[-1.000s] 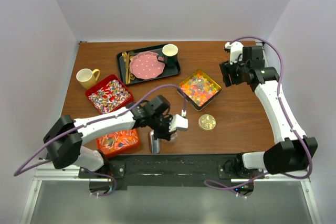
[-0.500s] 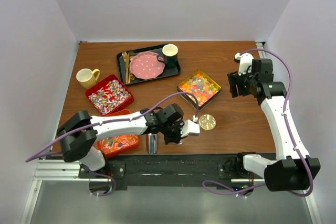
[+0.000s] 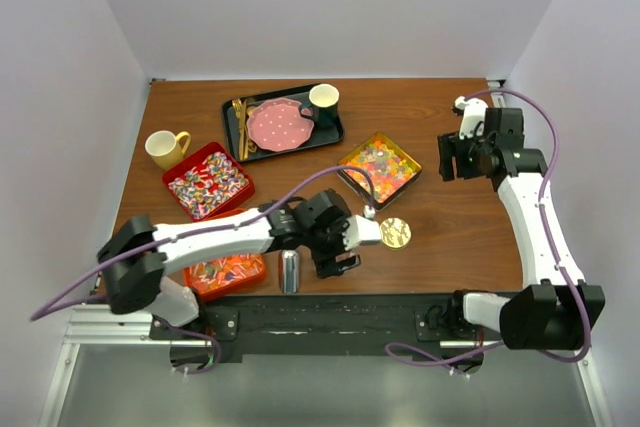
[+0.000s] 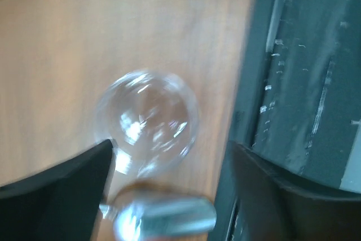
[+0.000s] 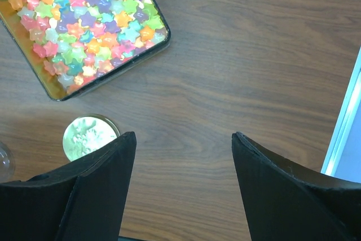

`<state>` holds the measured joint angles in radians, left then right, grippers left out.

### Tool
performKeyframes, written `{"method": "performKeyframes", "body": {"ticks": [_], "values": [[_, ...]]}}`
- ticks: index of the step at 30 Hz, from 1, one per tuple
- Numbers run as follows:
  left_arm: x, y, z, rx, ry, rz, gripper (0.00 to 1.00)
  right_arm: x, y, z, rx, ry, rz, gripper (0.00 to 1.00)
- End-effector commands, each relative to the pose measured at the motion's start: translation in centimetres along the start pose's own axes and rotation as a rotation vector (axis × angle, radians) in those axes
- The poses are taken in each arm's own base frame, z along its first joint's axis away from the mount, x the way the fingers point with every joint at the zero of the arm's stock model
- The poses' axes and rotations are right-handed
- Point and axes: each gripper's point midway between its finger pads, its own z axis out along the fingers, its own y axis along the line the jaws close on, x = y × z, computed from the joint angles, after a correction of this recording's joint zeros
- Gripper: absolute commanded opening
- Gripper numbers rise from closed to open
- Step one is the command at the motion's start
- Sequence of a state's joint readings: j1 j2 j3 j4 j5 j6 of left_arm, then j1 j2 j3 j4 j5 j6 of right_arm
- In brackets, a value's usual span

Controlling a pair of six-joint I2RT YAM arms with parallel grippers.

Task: Pack the candies
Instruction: Place the packing bottle at the center of the board, then pick up the spatula from the center of the board.

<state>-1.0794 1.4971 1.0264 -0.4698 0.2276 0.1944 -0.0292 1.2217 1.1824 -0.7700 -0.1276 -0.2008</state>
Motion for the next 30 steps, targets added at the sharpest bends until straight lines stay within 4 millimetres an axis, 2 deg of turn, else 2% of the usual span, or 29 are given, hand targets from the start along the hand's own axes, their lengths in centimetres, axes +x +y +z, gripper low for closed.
{"method": "performKeyframes", "body": {"ticks": [1, 2, 4, 5, 6, 8, 9, 13, 16, 20, 26, 30], "values": [[0.3, 4.7, -7.6, -0.371, -0.043, -0.256, 1.0, -3.2, 0.0, -0.4, -0.02, -0.078, 0.011, 0.73], [1.5, 6.1, -8.5, -0.406, -0.041, -0.339, 1.0, -3.3, 0.0, -0.4, -0.018, -0.081, 0.013, 0.73], [4.6, 7.2, -9.1, -0.454, 0.013, -0.515, 1.0, -3.6, 0.0, 0.0, -0.023, -0.08, 0.016, 0.73], [6.4, 8.5, -9.4, -0.487, 0.037, -0.611, 0.99, -3.5, -0.1, 0.2, -0.023, -0.074, 0.018, 0.73], [8.2, 8.1, -8.6, -0.466, 0.08, -0.693, 0.98, -3.4, 0.0, 0.6, -0.03, -0.058, 0.019, 0.73], [9.5, 8.2, -8.0, -0.458, 0.101, -0.759, 0.97, -3.6, 0.1, 0.7, -0.041, -0.053, 0.021, 0.73], [9.2, 8.2, -7.6, -0.452, 0.084, -0.78, 0.97, -3.7, 0.2, 0.8, -0.049, -0.049, 0.022, 0.74], [11.1, 8.0, -7.3, -0.487, 0.143, -0.881, 0.98, -4.3, 0.1, 1.5, -0.059, -0.043, 0.024, 0.74], [12.3, 6.0, -6.5, -0.424, 0.19, -0.961, 0.98, -4.8, -0.2, 1.7, -0.05, -0.048, 0.001, 0.74], [14.0, 3.1, -4.5, -0.317, 0.23, -1.05, 1.0, -5.3, -1.1, 2.6, -0.022, -0.034, -0.023, 0.75], [13.4, 1.7, -3.0, -0.23, 0.225, -1.027, 0.99, -5.9, -1.5, 3.7, -0.02, -0.029, -0.028, 0.75], [13.4, 1.4, -2.0, -0.203, 0.222, -1.012, 0.9, -5.6, -1.5, 4.2, -0.019, -0.018, -0.032, 0.75]]}}
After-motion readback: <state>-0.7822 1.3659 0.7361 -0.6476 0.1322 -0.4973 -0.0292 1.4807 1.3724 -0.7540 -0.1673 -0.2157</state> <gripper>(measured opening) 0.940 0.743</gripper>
